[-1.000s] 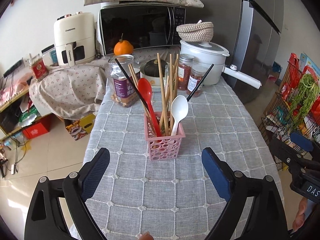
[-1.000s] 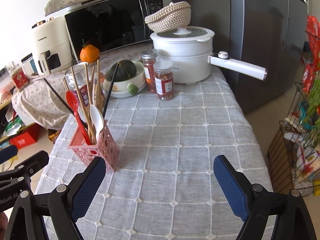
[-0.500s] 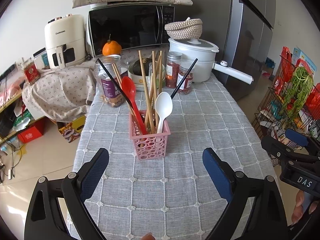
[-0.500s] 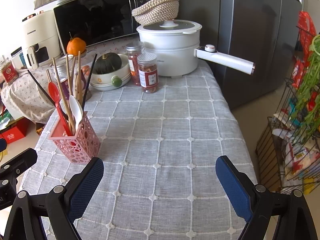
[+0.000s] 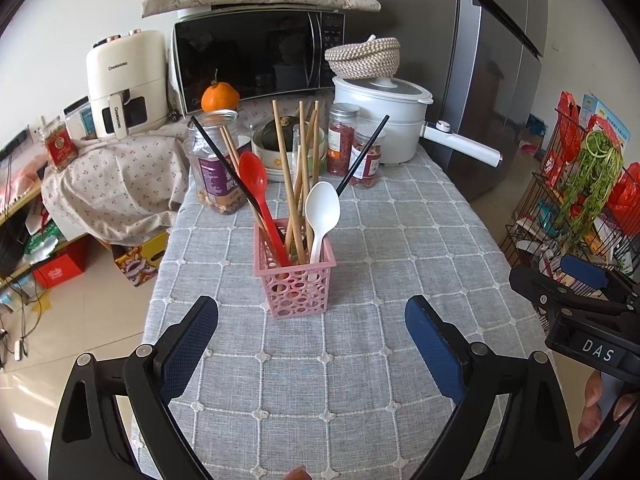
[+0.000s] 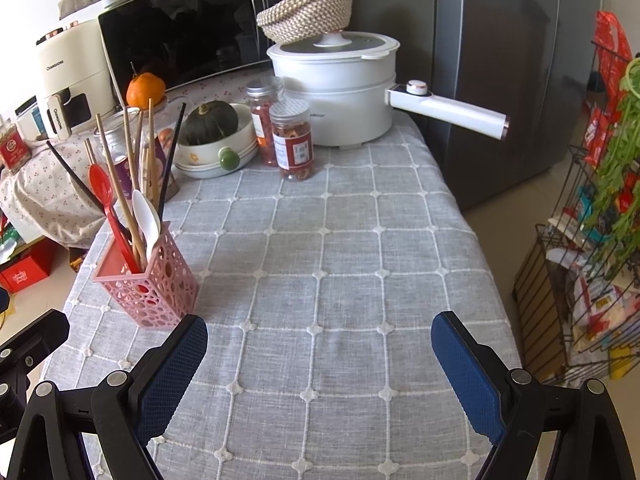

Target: Organize utensils

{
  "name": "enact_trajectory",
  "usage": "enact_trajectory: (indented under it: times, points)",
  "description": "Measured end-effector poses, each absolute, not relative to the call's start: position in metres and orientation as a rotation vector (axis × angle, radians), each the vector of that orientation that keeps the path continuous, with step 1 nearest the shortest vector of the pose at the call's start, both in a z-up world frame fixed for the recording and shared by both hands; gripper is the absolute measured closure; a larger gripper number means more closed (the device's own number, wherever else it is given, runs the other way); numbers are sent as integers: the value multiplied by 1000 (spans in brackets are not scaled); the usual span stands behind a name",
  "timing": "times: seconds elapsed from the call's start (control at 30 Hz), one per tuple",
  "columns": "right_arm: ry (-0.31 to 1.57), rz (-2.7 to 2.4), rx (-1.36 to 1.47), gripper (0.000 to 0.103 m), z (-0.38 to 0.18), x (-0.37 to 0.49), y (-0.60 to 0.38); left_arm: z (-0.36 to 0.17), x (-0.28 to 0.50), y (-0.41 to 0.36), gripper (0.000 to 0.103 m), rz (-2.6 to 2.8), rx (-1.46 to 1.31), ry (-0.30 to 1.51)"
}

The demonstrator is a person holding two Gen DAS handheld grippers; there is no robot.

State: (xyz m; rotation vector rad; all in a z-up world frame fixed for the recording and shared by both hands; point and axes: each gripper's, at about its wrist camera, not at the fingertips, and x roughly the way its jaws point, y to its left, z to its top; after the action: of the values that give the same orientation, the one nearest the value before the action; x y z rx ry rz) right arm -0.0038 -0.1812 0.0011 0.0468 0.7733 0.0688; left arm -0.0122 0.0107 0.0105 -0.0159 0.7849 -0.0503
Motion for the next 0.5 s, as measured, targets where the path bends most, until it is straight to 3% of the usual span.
enact_trajectory:
  times: [0.5]
  points:
    - [780,73,46,9,-1,-2,-180,8,-12,11,7,-49,-27,791]
